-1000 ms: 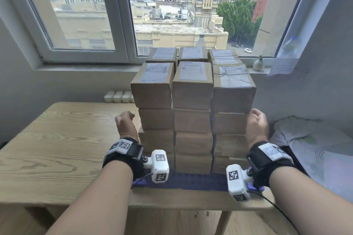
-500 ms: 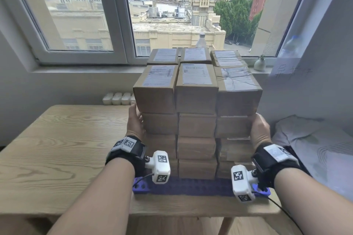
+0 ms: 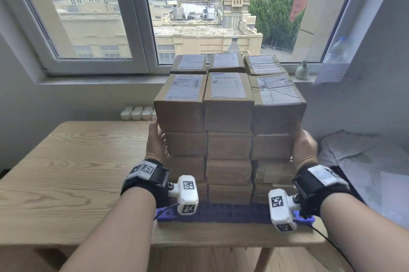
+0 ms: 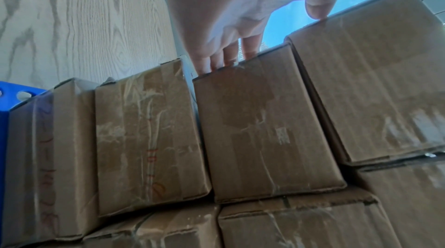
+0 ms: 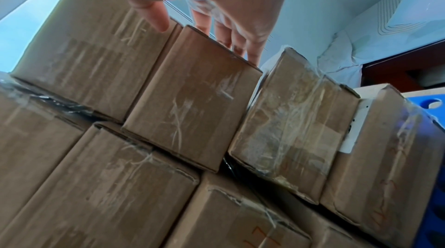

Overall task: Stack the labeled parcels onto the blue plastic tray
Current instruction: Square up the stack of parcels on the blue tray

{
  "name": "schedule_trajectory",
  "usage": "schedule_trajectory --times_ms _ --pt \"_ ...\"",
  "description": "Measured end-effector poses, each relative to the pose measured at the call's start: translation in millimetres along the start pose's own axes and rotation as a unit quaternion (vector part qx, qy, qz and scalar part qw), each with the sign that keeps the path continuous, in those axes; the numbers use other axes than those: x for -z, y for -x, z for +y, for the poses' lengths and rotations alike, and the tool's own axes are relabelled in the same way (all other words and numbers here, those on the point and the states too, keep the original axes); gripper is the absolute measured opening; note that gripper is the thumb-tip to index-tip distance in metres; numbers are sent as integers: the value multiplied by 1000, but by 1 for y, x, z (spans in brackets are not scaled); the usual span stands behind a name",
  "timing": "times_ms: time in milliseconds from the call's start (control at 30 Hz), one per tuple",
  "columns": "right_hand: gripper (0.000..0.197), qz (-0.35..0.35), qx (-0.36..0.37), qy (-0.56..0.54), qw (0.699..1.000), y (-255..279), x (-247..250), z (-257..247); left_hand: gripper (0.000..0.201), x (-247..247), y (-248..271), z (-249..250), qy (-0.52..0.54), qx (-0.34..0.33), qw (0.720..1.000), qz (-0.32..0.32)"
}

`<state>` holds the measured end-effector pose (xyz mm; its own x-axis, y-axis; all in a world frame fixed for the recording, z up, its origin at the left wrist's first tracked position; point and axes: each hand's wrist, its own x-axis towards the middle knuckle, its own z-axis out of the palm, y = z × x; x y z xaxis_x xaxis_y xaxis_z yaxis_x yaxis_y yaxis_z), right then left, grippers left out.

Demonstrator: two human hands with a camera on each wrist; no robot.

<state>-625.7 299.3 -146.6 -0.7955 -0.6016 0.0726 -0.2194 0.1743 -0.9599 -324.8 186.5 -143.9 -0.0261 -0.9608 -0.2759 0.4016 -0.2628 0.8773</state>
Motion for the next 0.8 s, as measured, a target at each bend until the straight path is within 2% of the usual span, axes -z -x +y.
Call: schedule_trajectory --times_ms 100,233,400,500,567,667,800 --pt "38 -9 -5 -6 1000 5 2 -1 45 3 2 -2 -9 -2 1000 6" --pt "66 2 -16 -88 996 16 -1 -14 40 2 3 4 -26 -16 999 19" --pt "67 66 64 -135 987 19 4 -47 45 -10 0 44 -31 -117 992 23" --pt "63 59 151 -12 987 14 9 -75 41 -24 -1 72 -71 -170 983 5" --pt "55 15 211 113 971 12 8 -94 38 -33 -2 84 -125 -180 976 -10" --pt "50 -58 275 275 919 12 -1 -111 35 -48 3 90 -227 -194 952 -61" --pt "58 -149 346 372 848 28 -14 -120 36 -50 11 87 -305 -197 932 -11"
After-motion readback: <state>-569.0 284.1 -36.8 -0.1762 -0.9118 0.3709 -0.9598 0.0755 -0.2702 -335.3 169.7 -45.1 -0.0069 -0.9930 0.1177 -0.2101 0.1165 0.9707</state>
